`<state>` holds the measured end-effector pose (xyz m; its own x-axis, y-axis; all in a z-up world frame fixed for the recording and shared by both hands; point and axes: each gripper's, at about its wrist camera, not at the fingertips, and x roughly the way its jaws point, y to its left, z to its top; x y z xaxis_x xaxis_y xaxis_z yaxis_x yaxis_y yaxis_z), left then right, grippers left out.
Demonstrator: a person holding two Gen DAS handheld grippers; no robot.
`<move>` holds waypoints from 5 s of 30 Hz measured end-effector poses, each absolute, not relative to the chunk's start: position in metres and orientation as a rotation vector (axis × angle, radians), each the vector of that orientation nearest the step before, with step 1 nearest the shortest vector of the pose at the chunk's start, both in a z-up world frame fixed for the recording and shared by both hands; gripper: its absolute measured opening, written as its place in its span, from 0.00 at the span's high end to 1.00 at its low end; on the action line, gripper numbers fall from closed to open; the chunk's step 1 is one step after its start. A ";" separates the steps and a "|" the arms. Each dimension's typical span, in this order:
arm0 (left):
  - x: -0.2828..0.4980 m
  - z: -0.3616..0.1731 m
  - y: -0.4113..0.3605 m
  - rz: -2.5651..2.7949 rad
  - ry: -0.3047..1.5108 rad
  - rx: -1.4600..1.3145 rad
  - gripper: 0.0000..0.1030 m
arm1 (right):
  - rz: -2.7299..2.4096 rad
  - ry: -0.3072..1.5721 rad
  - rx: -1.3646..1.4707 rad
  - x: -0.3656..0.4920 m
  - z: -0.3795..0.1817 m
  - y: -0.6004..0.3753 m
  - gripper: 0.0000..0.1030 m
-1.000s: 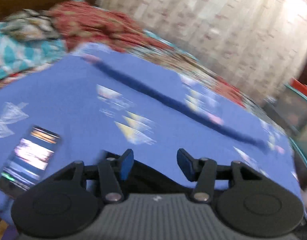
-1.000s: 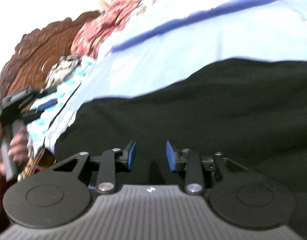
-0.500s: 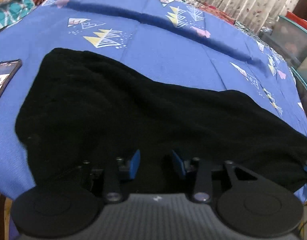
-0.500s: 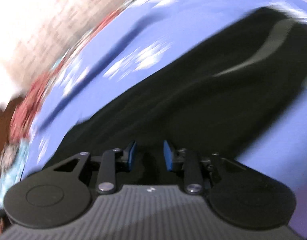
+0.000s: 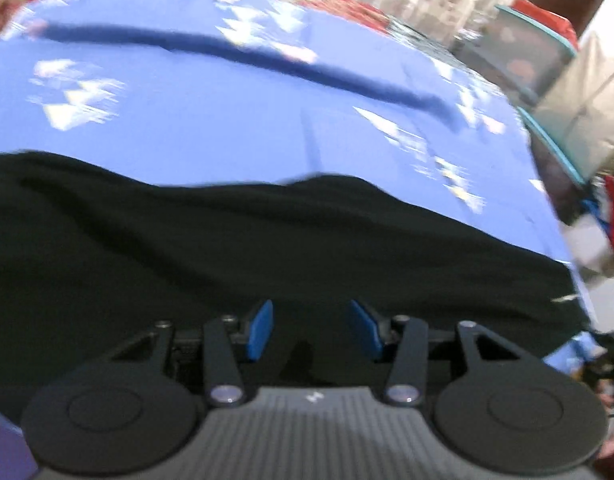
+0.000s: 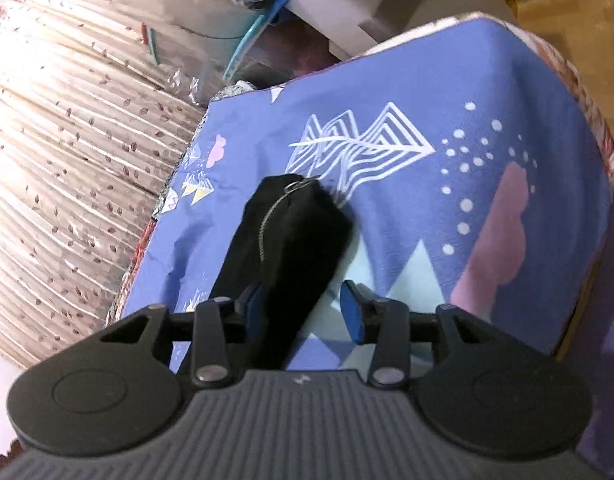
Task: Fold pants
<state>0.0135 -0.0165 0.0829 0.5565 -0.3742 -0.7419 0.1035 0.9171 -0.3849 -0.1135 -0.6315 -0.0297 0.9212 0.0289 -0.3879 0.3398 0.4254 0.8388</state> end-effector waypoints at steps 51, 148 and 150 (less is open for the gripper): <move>-0.094 0.085 0.096 -0.339 0.748 -0.542 0.56 | 0.344 0.763 -0.078 -0.029 0.052 -0.327 0.26; -0.069 0.050 0.041 -0.411 0.574 -0.020 0.44 | 0.636 1.154 0.728 0.074 0.036 -0.124 0.15; -0.074 0.055 0.039 -0.428 0.569 -0.007 0.44 | 0.651 1.147 0.663 0.073 0.034 -0.122 0.15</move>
<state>-0.0736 0.0388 0.0548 0.7573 -0.3943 -0.5205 0.3904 0.9124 -0.1231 0.0727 -0.1224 0.0344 0.2770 0.7551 -0.5942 -0.1230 0.6412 0.7575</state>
